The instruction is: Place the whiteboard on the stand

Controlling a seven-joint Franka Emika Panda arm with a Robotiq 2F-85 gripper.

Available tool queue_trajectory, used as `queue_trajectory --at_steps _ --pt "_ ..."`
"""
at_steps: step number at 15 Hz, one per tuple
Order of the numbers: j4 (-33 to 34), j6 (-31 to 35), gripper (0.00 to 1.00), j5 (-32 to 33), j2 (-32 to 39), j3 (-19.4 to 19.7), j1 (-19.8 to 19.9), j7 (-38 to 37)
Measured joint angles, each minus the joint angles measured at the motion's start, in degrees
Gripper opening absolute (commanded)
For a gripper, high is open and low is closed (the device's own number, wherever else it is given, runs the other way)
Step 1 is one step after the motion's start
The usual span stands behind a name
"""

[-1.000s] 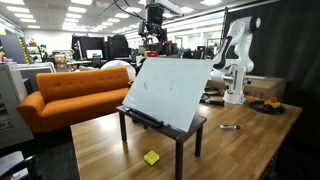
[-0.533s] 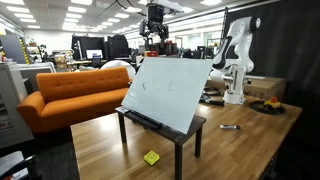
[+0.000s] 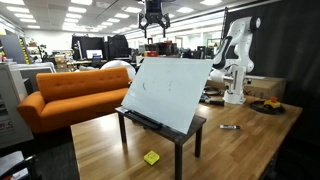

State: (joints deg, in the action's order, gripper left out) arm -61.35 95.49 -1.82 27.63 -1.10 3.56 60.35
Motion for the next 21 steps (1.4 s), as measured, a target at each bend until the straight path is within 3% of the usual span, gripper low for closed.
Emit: queue_trajectory --at_steps 8,21 --pt "-11.82 0.01 1.0 0.59 -9.65 0.08 -0.63 -16.77" --pt "-41.1 3.22 1.0 0.8 -25.83 1.85 -0.33 -25.19"
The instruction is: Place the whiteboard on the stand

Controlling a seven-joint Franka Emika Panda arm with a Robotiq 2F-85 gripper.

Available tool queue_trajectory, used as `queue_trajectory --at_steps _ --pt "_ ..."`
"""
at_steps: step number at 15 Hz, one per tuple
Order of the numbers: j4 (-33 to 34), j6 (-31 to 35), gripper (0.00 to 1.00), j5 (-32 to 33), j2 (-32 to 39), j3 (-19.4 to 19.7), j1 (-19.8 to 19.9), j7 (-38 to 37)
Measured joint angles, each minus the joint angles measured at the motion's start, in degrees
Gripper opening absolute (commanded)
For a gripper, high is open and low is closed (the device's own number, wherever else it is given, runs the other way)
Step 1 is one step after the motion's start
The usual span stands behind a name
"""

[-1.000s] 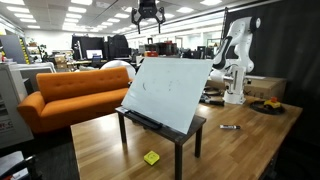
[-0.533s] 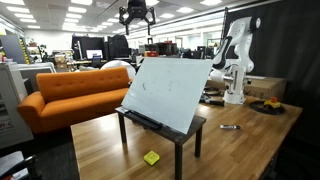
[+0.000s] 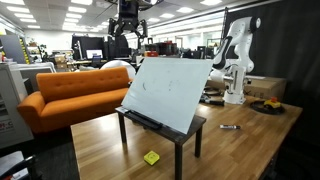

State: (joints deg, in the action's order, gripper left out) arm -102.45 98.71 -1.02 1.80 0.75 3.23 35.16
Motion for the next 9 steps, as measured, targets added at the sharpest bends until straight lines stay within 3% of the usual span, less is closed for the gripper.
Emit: queue_trajectory --at_steps 9 --pt "-13.96 6.99 1.0 0.15 -4.54 0.44 -0.17 -1.83"
